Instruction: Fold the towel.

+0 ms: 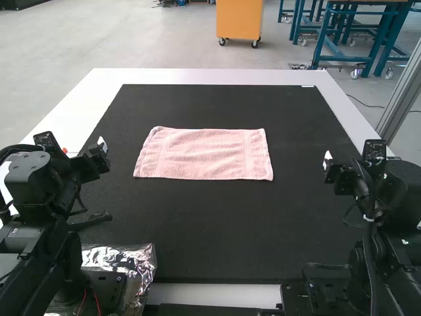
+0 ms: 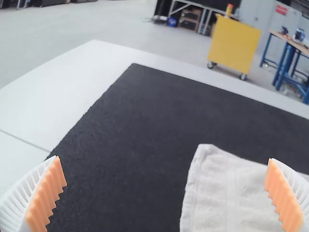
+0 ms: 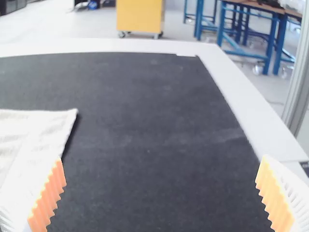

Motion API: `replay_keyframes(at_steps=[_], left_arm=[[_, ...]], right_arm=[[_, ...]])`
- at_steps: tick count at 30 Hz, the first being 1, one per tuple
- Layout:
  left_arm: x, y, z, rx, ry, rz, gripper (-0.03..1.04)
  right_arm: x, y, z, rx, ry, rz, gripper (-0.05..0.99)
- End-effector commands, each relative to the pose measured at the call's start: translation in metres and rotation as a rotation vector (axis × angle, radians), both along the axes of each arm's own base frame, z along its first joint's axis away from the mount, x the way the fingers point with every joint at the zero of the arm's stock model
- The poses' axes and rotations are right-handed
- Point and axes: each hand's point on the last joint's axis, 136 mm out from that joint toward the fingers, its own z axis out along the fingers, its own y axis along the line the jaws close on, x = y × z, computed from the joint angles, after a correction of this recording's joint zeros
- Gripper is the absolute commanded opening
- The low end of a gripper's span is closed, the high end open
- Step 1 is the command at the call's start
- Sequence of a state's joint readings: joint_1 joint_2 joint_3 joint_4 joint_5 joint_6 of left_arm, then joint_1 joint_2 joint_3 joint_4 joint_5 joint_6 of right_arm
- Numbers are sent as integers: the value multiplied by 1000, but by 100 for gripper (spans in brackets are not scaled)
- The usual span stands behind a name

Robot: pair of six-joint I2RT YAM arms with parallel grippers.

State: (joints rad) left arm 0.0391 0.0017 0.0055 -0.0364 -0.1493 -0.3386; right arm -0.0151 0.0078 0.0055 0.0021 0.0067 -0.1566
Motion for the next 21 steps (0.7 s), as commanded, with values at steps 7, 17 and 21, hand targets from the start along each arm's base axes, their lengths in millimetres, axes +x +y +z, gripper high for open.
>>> replay_keyframes(at_steps=[7, 17, 21], left_arm=[[0, 0, -2, -10, -1, -4, 97], [1, -2, 0, -17, -8, -8, 97], [0, 0, -4, -45, 0, -1, 97]], right_arm=[[0, 2, -2, 11, 1, 10, 91], [0, 2, -2, 11, 1, 10, 91], [0, 2, -2, 11, 1, 10, 91]])
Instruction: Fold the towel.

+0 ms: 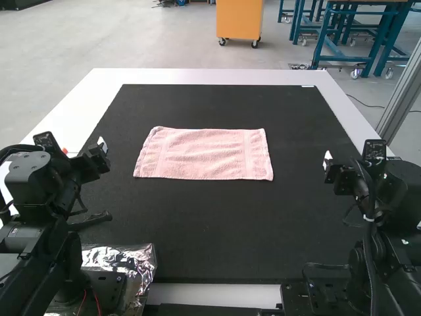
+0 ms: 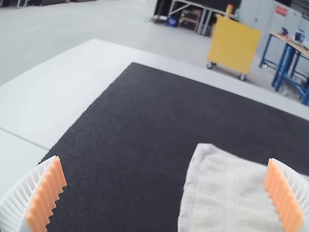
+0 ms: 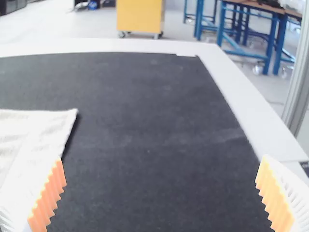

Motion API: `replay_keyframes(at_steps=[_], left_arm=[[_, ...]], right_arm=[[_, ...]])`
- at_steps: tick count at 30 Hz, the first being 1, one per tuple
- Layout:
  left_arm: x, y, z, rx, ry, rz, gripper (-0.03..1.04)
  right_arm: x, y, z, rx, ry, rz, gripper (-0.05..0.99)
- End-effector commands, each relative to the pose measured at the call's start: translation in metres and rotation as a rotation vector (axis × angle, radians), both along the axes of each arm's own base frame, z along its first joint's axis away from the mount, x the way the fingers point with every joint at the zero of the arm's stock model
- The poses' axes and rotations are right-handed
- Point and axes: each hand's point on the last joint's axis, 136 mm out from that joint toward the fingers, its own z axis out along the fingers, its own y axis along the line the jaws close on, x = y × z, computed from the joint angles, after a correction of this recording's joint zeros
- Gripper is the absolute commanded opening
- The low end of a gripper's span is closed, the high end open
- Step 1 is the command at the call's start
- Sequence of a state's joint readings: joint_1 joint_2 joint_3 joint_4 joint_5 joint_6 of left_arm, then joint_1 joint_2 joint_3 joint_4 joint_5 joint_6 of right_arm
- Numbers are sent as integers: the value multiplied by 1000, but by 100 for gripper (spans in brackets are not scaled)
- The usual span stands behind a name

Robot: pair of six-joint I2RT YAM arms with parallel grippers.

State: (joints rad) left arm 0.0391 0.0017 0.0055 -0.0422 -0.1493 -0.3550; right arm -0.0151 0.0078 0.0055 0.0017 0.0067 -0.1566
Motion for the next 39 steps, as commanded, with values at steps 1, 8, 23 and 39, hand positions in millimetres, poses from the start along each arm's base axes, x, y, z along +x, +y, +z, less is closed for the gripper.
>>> replay_keyframes(at_steps=[1, 8, 23, 39], left_arm=[[0, 0, -2, -27, -2, -2, 97], [0, 1, 1, -8, -12, 4, 97], [-14, 8, 84, 673, -199, 144, 95], [-14, 3, 172, 606, -251, 124, 96]], right_arm=[[0, 2, -2, 11, 1, 10, 91], [1, 1, 8, 11, -41, 6, 91], [-12, -25, 90, -127, -365, -161, 91], [14, 6, 174, -146, -342, 29, 91]])
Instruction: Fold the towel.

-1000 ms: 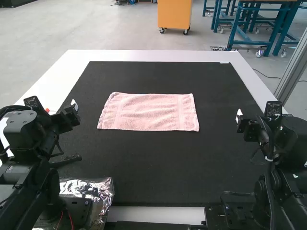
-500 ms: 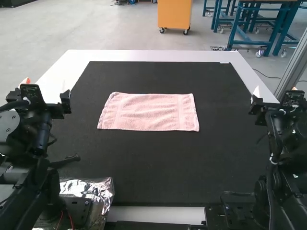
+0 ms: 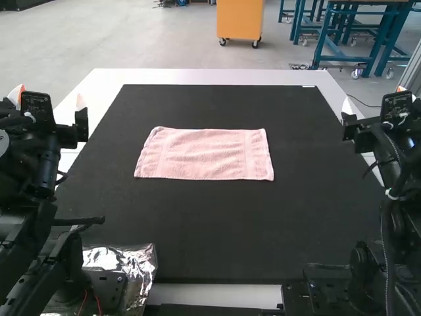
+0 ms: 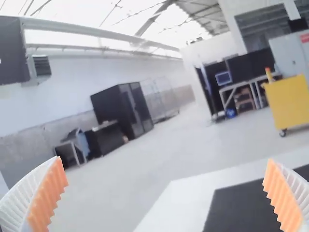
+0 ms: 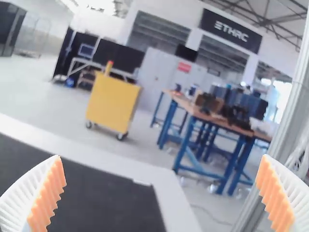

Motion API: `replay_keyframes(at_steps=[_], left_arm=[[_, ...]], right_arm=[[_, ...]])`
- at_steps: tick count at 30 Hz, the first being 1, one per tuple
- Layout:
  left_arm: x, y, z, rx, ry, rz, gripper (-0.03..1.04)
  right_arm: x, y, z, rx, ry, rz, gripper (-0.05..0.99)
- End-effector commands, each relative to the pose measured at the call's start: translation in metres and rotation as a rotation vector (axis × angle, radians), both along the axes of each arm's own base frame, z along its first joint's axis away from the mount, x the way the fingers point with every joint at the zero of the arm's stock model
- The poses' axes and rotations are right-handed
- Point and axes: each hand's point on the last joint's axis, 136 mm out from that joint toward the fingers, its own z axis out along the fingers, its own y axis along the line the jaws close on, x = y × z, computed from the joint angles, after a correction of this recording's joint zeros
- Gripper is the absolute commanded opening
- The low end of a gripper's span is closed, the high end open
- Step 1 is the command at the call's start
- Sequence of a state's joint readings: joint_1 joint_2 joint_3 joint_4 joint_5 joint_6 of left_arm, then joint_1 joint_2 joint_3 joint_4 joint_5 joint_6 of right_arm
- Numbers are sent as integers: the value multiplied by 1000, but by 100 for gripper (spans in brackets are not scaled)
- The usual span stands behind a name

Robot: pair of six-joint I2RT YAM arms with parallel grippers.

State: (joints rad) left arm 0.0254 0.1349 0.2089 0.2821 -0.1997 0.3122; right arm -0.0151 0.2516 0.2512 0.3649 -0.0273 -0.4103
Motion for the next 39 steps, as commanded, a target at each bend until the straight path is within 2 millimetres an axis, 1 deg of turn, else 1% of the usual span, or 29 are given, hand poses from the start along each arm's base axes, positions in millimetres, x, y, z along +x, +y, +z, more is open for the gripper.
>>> replay_keyframes(at_steps=[1, 3, 4, 6, 7, 10, 11, 13, 14, 16, 18, 21, 23, 25, 28, 32, 36, 39], left_arm=[[15, -4, 27, -75, 28, -44, 96], [37, -10, 26, -147, 105, -94, 96], [50, -11, 19, -180, 158, -98, 96], [77, -9, -3, -256, 278, -88, 96], [89, -8, -19, -276, 356, -78, 96], [121, -11, -72, -293, 586, -60, 96], [129, -13, -89, -305, 648, -63, 96], [143, -17, -123, -357, 759, -85, 96], [146, -21, -143, -389, 824, -109, 96], [153, -25, -174, -457, 919, -136, 96], [161, -28, -195, -505, 980, -156, 96], [173, -25, -219, -522, 1038, -144, 96], [182, -27, -230, -532, 1070, -151, 96], [194, -26, -237, -536, 1079, -151, 96], [211, -25, -240, -534, 1070, -151, 96], [233, -24, -241, -530, 1056, -154, 96], [249, -25, -243, -523, 1054, -158, 96], [259, -24, -248, -520, 1050, -160, 96]], right_arm=[[25, 0, 23, 151, 58, 43, 91], [48, 0, 20, 212, 139, 51, 91], [60, 0, 15, 239, 191, 53, 91], [82, 5, -1, 272, 299, 72, 91], [92, 7, -10, 287, 348, 75, 91], [117, 19, -46, 317, 512, 120, 91], [123, 24, -61, 321, 570, 133, 91], [134, 30, -96, 324, 687, 136, 91], [138, 37, -112, 325, 747, 149, 91], [144, 48, -136, 322, 829, 172, 91], [148, 62, -156, 309, 889, 194, 91], [157, 76, -181, 289, 946, 206, 91], [163, 84, -196, 279, 980, 205, 90], [172, 91, -205, 266, 990, 202, 90], [187, 100, -210, 257, 992, 210, 90], [207, 103, -221, 247, 994, 198, 90], [222, 105, -236, 241, 1014, 188, 90], [232, 106, -248, 235, 1024, 179, 90]])
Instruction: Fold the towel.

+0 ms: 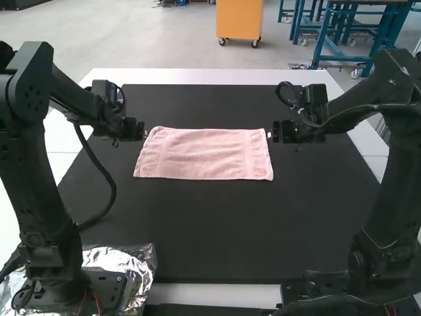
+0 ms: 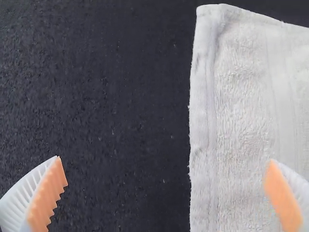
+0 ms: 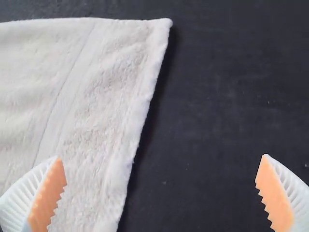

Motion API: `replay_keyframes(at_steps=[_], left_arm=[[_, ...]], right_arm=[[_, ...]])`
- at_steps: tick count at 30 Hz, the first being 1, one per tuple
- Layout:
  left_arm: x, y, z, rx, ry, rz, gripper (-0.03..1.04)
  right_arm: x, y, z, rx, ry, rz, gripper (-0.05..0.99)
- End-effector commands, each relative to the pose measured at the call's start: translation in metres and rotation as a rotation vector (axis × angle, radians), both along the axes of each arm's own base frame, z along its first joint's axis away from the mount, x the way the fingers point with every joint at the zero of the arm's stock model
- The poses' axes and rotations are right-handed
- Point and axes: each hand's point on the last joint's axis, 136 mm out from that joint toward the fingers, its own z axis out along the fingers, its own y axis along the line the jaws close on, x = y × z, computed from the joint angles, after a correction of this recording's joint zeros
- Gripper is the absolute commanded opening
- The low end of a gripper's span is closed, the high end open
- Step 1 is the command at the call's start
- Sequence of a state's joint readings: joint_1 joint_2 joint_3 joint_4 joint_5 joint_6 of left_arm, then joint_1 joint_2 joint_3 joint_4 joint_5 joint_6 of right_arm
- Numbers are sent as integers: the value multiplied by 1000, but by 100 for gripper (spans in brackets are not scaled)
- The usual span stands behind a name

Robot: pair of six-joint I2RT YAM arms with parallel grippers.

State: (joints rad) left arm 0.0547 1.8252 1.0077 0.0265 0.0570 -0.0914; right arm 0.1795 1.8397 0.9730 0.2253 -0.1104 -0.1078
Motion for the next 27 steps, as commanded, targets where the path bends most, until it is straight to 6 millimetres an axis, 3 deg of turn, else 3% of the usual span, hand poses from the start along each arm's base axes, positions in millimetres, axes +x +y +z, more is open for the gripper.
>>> replay_keyframes(at_steps=[1, 17, 27], left_arm=[[17, 0, 5, -8, -29, -5, 96], [50, 1, -9, 15, -36, -25, 96], [55, -11, -23, 34, -32, -61, 96]], right_arm=[[16, 4, -2, -17, -21, -9, 90], [51, 42, -37, -46, 1, 50, 90], [63, 40, -54, -63, 12, 44, 90]])
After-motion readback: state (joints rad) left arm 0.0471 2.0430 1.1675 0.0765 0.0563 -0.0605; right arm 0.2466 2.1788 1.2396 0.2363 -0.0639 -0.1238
